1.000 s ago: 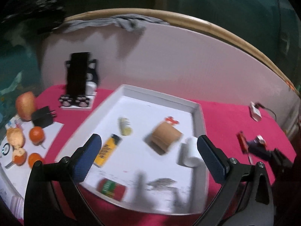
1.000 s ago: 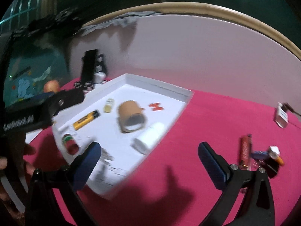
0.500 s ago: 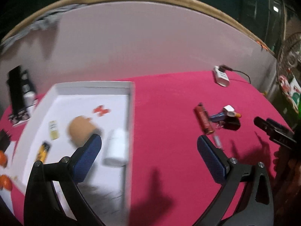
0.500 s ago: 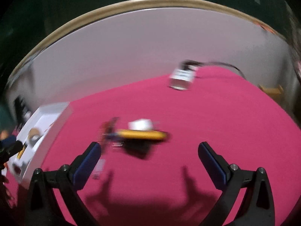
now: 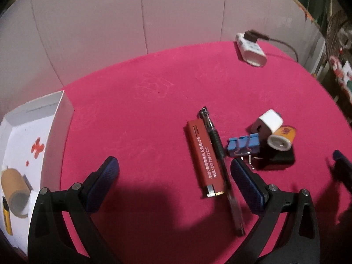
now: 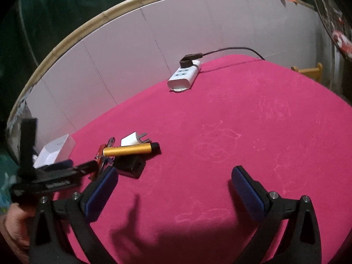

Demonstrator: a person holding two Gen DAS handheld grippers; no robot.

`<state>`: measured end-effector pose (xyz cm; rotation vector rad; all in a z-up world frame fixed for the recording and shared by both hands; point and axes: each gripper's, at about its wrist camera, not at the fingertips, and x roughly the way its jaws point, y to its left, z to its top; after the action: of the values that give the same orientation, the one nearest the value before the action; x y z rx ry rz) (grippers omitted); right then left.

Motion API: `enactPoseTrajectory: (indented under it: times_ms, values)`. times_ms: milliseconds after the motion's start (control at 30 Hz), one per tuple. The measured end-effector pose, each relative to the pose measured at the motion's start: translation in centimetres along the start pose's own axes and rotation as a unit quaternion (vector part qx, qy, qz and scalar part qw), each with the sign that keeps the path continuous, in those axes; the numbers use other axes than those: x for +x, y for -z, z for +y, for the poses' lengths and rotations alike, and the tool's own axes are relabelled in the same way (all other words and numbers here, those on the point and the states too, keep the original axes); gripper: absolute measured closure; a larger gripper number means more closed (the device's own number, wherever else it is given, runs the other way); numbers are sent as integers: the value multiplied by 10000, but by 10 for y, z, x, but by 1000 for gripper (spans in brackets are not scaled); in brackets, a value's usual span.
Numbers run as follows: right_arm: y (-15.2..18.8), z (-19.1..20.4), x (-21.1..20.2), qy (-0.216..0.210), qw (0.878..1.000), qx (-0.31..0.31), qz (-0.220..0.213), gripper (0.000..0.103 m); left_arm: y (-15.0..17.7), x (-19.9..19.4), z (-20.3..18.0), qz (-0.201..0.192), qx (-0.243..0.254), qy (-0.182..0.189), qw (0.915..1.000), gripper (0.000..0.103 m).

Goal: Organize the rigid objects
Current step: 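Withdraw both grippers from the tray toward the pens and binder clip, then grasp the yellow marker with the right gripper while the left tool moves toward the red box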

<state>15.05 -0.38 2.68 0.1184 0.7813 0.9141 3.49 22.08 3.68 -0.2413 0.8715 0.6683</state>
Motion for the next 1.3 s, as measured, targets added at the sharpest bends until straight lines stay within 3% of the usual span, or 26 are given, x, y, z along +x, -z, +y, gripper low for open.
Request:
enactPoseTrajectory:
  times_ms: [133, 267, 400, 500, 667, 767, 1033, 1133, 1300]
  values:
    - [1, -19, 5, -224, 9984, 509, 114, 0, -1, 3, 7, -72, -180, -43, 9998, 1]
    - [1, -18, 3, -260, 9983, 521, 95, 0, -1, 3, 22, -117, -492, -85, 9987, 1]
    - [1, -16, 4, -238, 9985, 482, 124, 0, -1, 6, 19, -151, -306, -140, 9993, 5]
    - [1, -17, 3, -240, 9985, 482, 130, 0, 1, 8, 7, -206, 57, -221, 9995, 19]
    - [1, -16, 5, -203, 9987, 450, 142, 0, -3, 8, -10, -278, 524, -117, 9982, 63]
    - [1, -16, 5, -201, 9987, 454, 142, 0, 0, 7, -20, -356, 750, -53, 9965, 79]
    - [0, -10, 9, -69, 9992, 340, 199, 0, 7, 1, -8, -364, 296, 210, 9987, 80]
    - [-2, 6, 14, -115, 9994, -111, 302, 0, 10, 0, -6, -386, 196, 252, 9987, 80]
    - [-16, 46, 19, -179, 9965, -805, 126, 0, 10, 0, -2, -380, 58, 399, 9985, 80]
